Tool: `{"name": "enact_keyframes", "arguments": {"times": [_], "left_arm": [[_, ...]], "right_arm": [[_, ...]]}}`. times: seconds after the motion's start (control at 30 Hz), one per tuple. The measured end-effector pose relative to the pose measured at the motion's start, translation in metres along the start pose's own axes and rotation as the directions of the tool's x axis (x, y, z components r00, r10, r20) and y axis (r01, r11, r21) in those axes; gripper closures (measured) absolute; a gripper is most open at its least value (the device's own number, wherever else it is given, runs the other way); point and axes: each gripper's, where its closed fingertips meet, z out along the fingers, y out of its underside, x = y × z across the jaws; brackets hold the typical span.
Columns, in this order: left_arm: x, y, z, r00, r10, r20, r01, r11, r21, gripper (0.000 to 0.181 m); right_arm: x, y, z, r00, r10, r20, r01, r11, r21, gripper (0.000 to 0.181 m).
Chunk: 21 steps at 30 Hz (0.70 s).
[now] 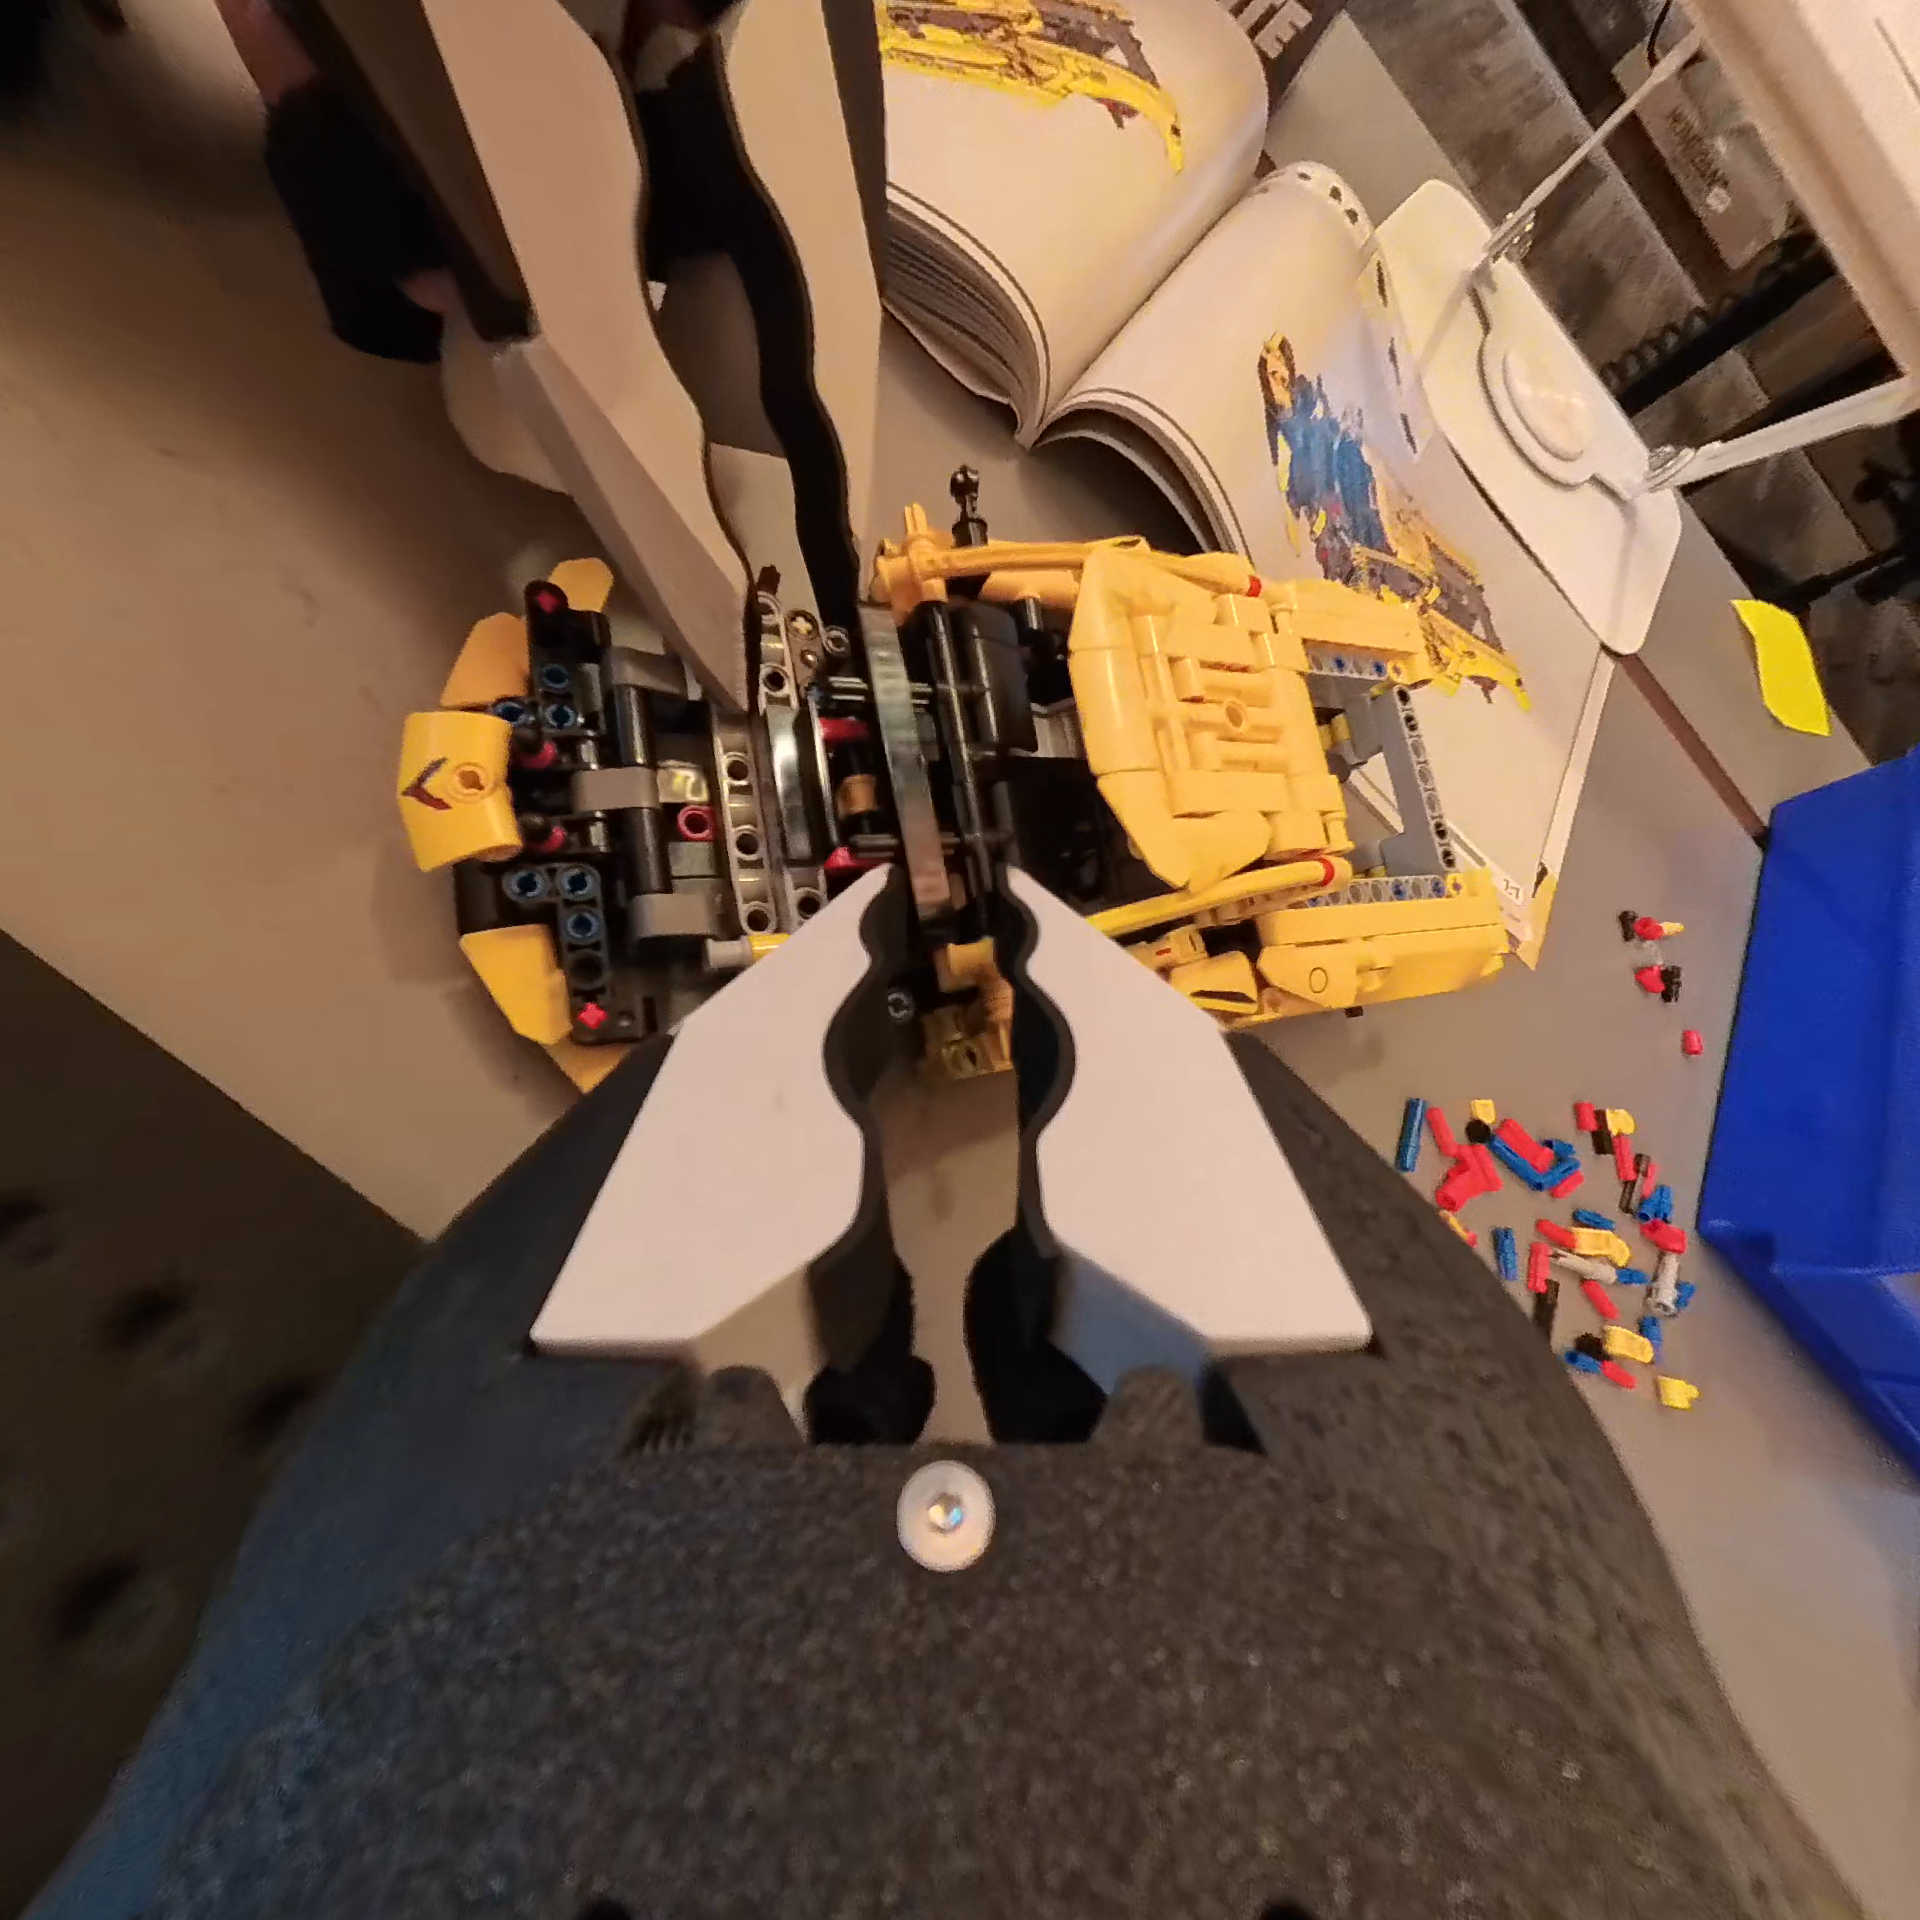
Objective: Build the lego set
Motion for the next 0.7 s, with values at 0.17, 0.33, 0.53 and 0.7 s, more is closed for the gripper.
{"name": "enact_keyframes", "arguments": {"times": [0.17,0.33,0.53,0.7], "left_arm": [[0.001,0.0,0.0,1.0,0.0,-0.005,0.0,1.0,-0.001,0.153],[0.002,0.0,0.0,1.0,0.002,-0.008,-0.002,1.0,-0.001,0.153],[0.003,0.0,0.001,1.0,0.001,-0.017,-0.001,1.0,-0.002,0.153],[0.003,0.0,0.001,1.0,-0.001,-0.019,0.001,1.0,-0.002,0.153]], "right_arm": [[-0.01,-0.027,-0.004,1.0,-0.023,0.013,0.023,0.998,0.062,0.173],[-0.013,-0.019,0.012,0.998,-0.06,0.001,0.06,0.998,0.009,0.181],[0.003,-0.014,0.015,0.988,-0.12,-0.094,0.117,0.993,-0.036,0.181],[-0.017,-0.02,0.007,0.996,-0.087,-0.004,0.087,0.996,0.002,0.181]]}}
